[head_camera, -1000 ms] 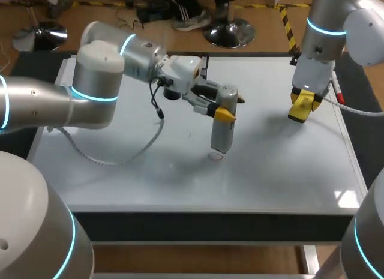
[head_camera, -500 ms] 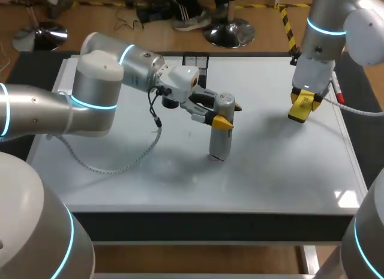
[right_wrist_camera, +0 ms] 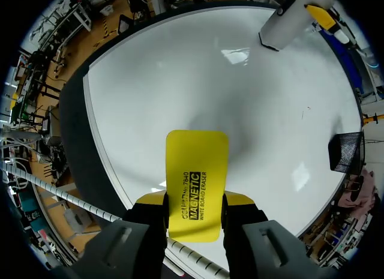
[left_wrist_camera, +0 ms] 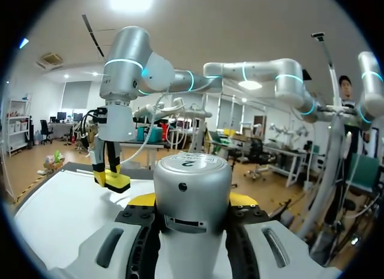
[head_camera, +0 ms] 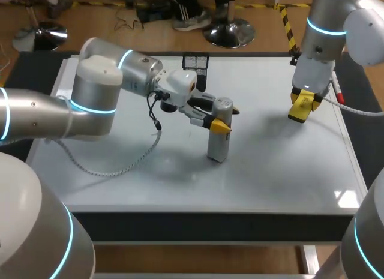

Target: Pick up the inspection probe, press it on each red-marked spot on the whiteboard one by one, put down the probe, pick up the eraser, and wipe off all the red marks.

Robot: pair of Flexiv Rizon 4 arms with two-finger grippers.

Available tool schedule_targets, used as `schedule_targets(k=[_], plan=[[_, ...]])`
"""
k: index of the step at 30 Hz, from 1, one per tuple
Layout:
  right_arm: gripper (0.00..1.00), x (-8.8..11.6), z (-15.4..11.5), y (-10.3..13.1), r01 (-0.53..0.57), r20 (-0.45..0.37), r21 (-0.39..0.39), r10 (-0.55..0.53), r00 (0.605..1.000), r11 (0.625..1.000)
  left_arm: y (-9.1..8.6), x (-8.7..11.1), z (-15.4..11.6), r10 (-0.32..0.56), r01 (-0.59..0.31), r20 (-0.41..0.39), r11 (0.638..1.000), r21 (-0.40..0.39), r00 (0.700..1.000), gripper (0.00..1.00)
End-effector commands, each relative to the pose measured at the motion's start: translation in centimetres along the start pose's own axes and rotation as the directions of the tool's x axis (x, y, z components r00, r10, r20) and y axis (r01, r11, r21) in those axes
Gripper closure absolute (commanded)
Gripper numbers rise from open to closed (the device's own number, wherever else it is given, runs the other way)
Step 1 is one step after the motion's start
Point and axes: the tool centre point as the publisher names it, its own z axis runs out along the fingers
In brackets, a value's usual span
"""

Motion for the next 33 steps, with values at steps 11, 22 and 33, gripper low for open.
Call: schedule_targets(k=[11, 22, 33], plan=[[1.0, 0.0, -0.1, -0.1, 0.002, -0.002, 0.001, -0.002, 1.0, 1.0, 0.7, -0.2, -0.3, -0.002, 0.002, 0.0, 1.0, -0.001, 1.0, 1.0], [1.0, 0.0, -0.1, -0.1, 0.002, -0.002, 0.001, -0.002, 1.0, 1.0, 0.4, 0.0, -0.2, 0.011, -0.011, -0.004, 1.0, -0.004, 1.0, 1.0], [1.0, 0.0, -0.1, -0.1, 0.002, -0.002, 0.001, -0.002, 1.0, 1.0, -0.3, 0.1, -0.2, 0.033, -0.033, -0.021, 0.999, -0.005, 0.999, 1.0]])
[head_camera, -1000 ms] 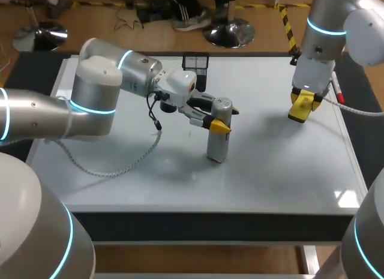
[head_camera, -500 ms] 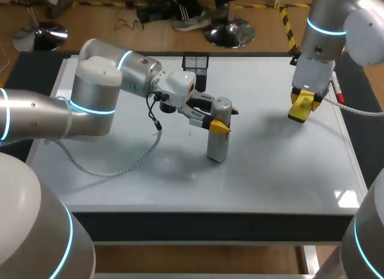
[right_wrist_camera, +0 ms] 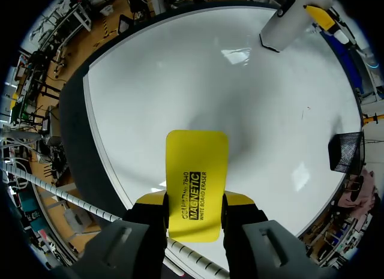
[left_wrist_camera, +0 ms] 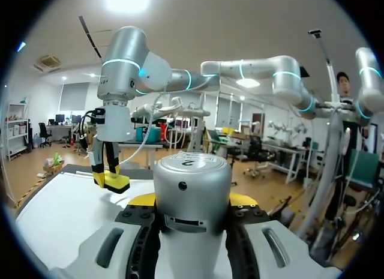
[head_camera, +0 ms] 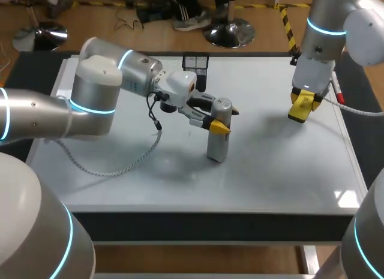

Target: Pick up the inspection probe, press it on each red-marked spot on the whiteboard one by one, put down the probe, pick up the eraser, and wipe off all the red marks.

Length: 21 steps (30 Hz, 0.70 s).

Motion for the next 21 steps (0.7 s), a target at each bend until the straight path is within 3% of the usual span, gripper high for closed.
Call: schedule_targets(k=[1, 21], plan=[[1.0, 0.0, -0.1, -0.1, 0.002, -0.002, 0.001, -0.002, 1.0, 1.0, -0.7, 0.0, -0.3, 0.011, -0.01, -0.012, 1.0, 0.002, 1.0, 1.0], [1.0, 0.0, -0.1, -0.1, 0.002, -0.002, 0.001, -0.002, 1.0, 1.0, -4.8, -1.6, -7.2, 0.082, -0.085, -0.098, 0.996, -0.019, 0.992, 1.0]])
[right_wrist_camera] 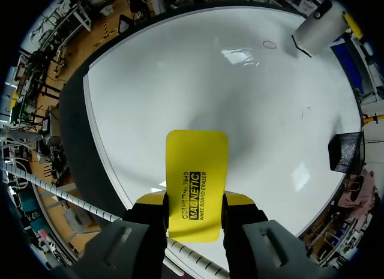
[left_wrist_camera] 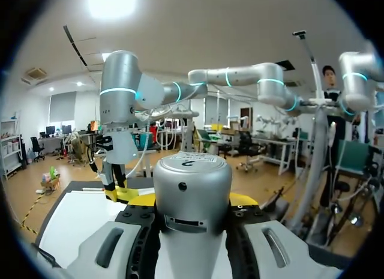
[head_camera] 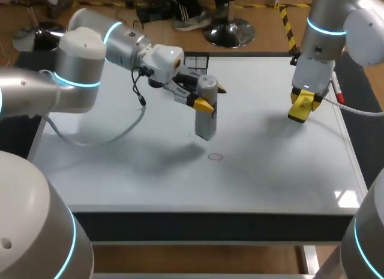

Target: Pick up the inspection probe, press it on each red-marked spot on the whiteboard one by one, put down the probe, pick up the eraser, and wipe off all the red marks.

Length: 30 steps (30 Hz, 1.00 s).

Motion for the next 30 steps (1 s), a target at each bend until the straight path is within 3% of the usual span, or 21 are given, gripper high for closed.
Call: schedule_targets(k=[1, 7, 15, 30], plan=[[1.0, 0.0, -0.1, -0.1, 0.002, -0.002, 0.001, -0.002, 1.0, 1.0, -0.6, -0.4, -2.1, 0.002, -0.002, -0.022, 1.0, -0.004, 1.0, 1.0], [1.0, 0.0, -0.1, -0.1, 0.002, -0.002, 0.001, -0.002, 1.0, 1.0, -0.9, -0.8, -5.5, 0.018, -0.018, -0.01, 0.999, 0.028, 1.0, 1.0], [1.0, 0.0, -0.1, -0.1, 0.002, -0.002, 0.001, -0.002, 1.0, 1.0, -1.2, -1.6, -9.9, 0.0, 0.0, 0.022, 1.0, 0.001, 1.0, 1.0], [1.0, 0.0, -0.1, -0.1, 0.002, -0.002, 0.001, -0.002, 1.0, 1.0, 0.2, -2.9, -17.1, -0.039, 0.038, 0.021, 0.999, 0.026, 0.999, 1.0]])
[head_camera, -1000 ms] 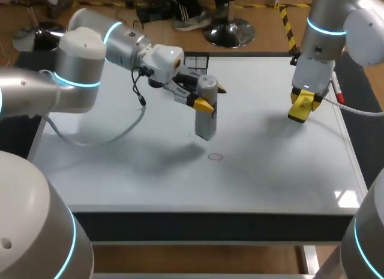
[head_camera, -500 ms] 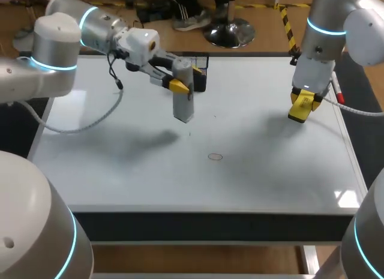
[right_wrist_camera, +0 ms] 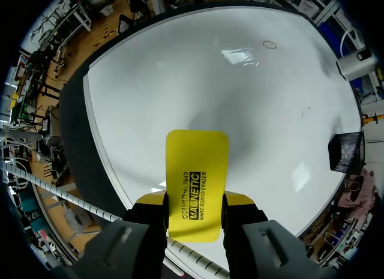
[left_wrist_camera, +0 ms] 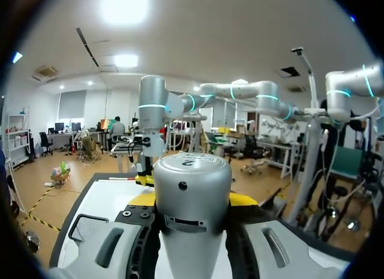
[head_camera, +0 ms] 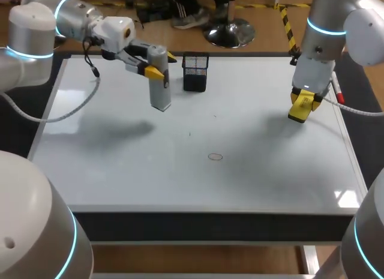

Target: Pick up the inspection probe, press it on each red-marked spot on the whiteboard one by one, put down the probe, pick up the eraser, and wipe off all the red marks.

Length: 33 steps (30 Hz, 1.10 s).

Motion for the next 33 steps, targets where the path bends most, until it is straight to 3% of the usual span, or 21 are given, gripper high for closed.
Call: schedule_targets(k=[1, 7, 17, 33], plan=[[1.0, 0.0, -0.1, -0.1, 0.002, -0.002, 0.001, -0.002, 1.0, 1.0, 0.4, -0.9, -2.5, -0.001, 0.001, -0.029, 1.0, 0.014, 1.0, 1.0], [1.0, 0.0, -0.1, -0.1, 0.002, -0.002, 0.001, -0.002, 1.0, 1.0, 0.1, -1.3, -5.3, 0.014, -0.014, 0.005, 1.0, 0.022, 1.0, 1.0], [1.0, 0.0, -0.1, -0.1, 0.002, -0.002, 0.001, -0.002, 1.0, 1.0, 0.4, -2.5, -8.4, -0.022, 0.022, -0.022, 1.0, 0.004, 1.0, 1.0], [1.0, 0.0, -0.1, -0.1, 0.002, -0.002, 0.001, -0.002, 1.0, 1.0, 1.0, -3.0, -8.6, -0.023, 0.023, 0.0, 1.0, -0.004, 1.0, 1.0]])
